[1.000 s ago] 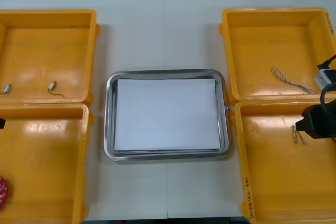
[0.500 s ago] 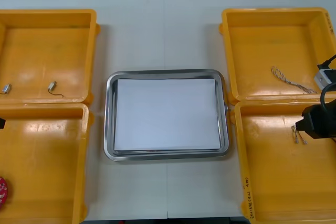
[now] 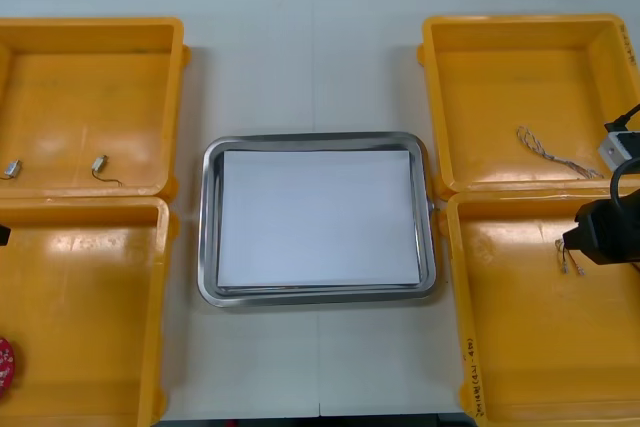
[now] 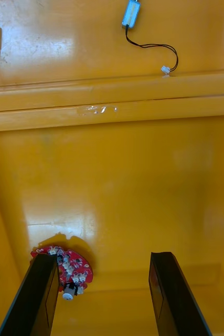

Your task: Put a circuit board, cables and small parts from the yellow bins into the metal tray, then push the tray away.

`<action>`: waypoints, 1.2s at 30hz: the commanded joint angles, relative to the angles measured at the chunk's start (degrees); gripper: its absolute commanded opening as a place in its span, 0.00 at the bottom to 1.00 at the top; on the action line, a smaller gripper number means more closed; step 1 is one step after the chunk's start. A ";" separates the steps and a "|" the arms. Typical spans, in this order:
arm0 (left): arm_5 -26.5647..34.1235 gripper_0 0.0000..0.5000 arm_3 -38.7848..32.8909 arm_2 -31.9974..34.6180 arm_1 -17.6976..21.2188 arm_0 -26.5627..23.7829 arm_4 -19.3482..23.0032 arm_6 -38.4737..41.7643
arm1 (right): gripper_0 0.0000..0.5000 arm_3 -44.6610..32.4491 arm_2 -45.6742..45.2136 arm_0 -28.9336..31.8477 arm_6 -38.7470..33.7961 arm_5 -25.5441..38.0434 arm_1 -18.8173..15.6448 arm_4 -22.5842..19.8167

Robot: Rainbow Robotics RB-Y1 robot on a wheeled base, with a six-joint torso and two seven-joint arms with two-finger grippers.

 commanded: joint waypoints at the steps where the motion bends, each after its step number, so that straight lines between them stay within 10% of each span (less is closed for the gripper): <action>1: 0.35 1.00 -1.50 1.83 2.42 1.08 0.40 -2.30 | 1.00 -0.19 -1.74 0.69 -2.90 -0.51 0.58 0.09; 36: 0.35 1.00 -1.50 1.83 2.42 1.08 0.40 -2.30 | 1.00 -0.19 -1.74 0.69 -2.90 -0.51 0.58 0.09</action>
